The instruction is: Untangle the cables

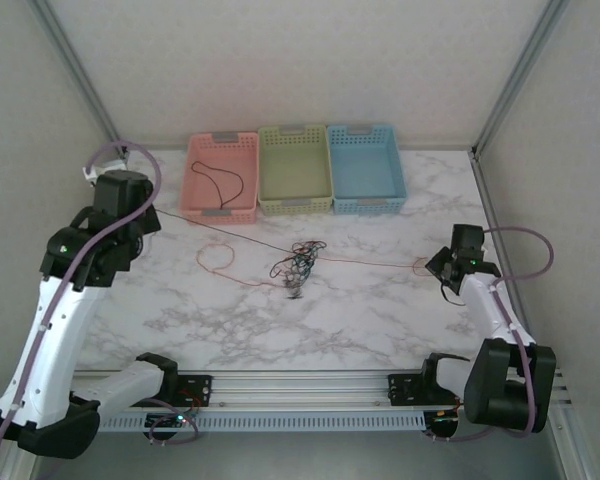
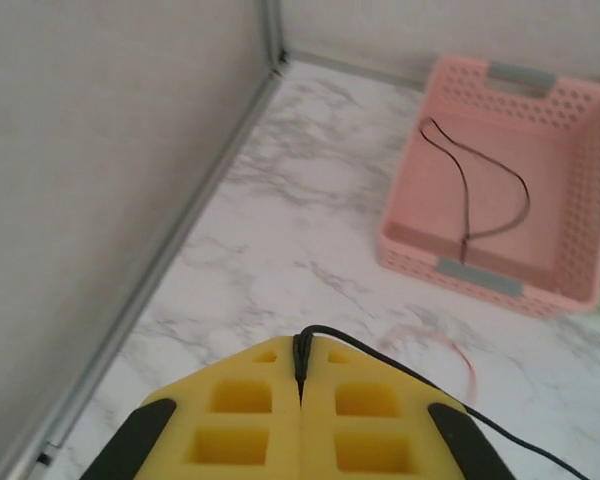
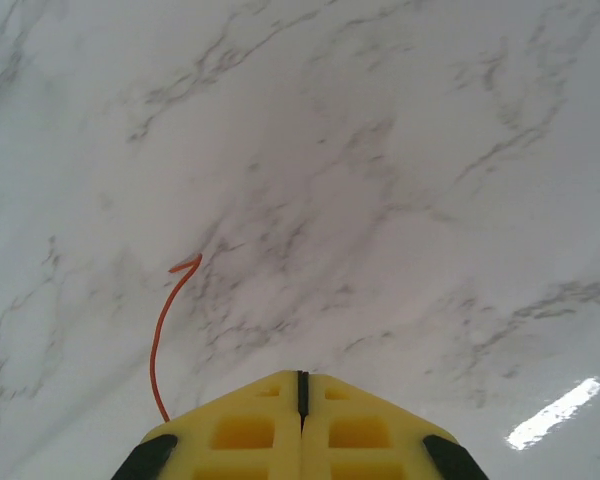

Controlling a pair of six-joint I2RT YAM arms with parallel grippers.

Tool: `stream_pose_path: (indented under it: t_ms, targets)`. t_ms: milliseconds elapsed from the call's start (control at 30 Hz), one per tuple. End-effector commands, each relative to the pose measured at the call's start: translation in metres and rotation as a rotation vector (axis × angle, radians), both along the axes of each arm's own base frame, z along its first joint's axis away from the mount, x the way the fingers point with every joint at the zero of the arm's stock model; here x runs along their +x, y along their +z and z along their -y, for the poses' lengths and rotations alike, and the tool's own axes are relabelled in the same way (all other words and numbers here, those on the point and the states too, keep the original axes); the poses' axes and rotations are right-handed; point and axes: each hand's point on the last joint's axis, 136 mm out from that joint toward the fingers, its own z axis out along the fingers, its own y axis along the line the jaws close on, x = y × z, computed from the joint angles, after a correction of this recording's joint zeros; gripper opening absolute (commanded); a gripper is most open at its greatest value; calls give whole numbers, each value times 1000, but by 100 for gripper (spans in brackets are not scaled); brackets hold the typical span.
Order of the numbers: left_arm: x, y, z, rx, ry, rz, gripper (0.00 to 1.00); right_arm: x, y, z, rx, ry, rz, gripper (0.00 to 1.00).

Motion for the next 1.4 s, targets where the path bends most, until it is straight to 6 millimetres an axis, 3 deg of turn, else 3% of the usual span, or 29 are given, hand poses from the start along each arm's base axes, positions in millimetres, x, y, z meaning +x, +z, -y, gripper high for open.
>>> stream_pose_path:
  t_ms: [0,267,533,633,700,800,1033,1367]
  targets:
    - [-22,39,-37,119,123,66,0,-8,-3,23,-23,-126,-12,0]
    - [-58,114,-77,249,323,201,0,-13,-13,55,18,-294,-26,0]
    - [-68,159,-83,250,360,288,0,-10,-17,71,57,-363,-9,0]
    - [-44,146,-54,131,175,272,0,-6,-21,64,95,-334,0,0]
    - [-21,128,-23,42,9,235,0,-2,-21,58,118,-303,11,0]
    - [1,116,12,-56,-149,198,0,2,-17,51,121,-262,20,0]
    - [22,146,30,-103,-219,257,0,7,-20,34,136,-190,21,0]
    - [71,163,43,-113,-216,300,0,10,-22,26,156,-160,26,0]
